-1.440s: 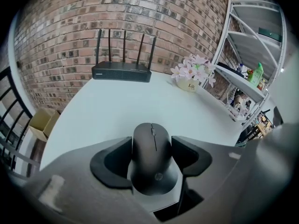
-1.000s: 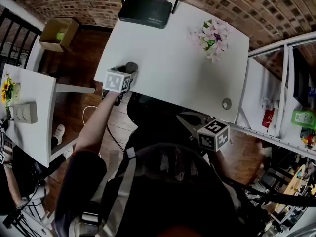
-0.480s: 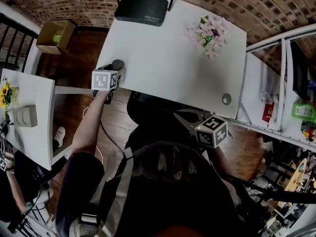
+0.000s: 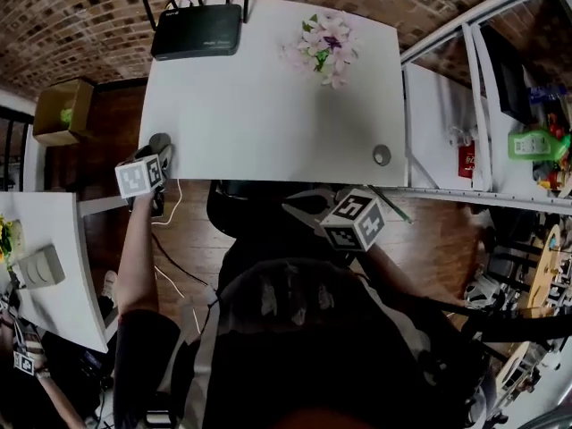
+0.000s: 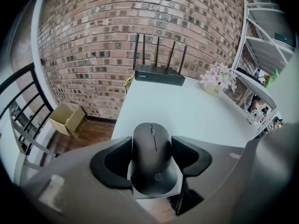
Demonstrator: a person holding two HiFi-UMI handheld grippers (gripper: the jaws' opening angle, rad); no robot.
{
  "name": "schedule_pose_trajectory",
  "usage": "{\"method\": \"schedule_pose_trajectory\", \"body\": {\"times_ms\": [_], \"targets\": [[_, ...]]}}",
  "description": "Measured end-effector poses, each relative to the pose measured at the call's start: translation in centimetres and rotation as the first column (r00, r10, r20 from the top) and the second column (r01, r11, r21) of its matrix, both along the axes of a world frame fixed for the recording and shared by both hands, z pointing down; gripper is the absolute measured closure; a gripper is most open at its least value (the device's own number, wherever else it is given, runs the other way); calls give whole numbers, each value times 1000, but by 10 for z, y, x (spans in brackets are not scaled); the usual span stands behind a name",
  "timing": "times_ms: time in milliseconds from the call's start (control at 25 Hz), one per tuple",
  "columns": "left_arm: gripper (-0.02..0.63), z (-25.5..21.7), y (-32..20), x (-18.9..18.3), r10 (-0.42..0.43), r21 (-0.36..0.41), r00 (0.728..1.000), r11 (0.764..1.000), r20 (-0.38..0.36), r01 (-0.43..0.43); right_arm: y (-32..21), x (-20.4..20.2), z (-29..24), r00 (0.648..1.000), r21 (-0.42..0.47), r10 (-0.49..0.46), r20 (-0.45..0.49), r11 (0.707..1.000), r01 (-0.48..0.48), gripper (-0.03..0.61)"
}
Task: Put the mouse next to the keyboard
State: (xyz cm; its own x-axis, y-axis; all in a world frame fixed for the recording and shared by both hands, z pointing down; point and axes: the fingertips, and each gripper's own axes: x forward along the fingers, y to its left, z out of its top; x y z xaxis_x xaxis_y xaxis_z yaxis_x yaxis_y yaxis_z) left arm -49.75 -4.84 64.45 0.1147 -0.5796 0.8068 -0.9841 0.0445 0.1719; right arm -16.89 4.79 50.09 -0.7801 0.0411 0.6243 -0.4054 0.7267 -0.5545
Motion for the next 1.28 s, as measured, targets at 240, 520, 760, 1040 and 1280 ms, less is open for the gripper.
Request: {"method": "schedule_pose_trajectory", "body": {"times_ms": [240,520,760,1040,1280], "targets": [[341,4,-11,-1,10,-7,1000,1000,-19,-11,-3,7,2,1000,-10,30,-9,999,-30,574],[342,10,-9,-8,-16,-25,997,1000,-77,14,-6,2,2,1000,-7,7,-3,1000,-7,574],[344,11,-7,-5,-15,-31,997,999,-81,13,-6,7,1,1000,-13,11,5,1000,-11,574],[342,9,-7,-5,-22,-32,997,999,-75,20,-3,12,-2,1000,-7,13,13,1000,-13,574],[342,10,-17,5,11,-51,997,999,-76,-15,-3,25,-5,999,-5,52,14,999,-52,574]]}}
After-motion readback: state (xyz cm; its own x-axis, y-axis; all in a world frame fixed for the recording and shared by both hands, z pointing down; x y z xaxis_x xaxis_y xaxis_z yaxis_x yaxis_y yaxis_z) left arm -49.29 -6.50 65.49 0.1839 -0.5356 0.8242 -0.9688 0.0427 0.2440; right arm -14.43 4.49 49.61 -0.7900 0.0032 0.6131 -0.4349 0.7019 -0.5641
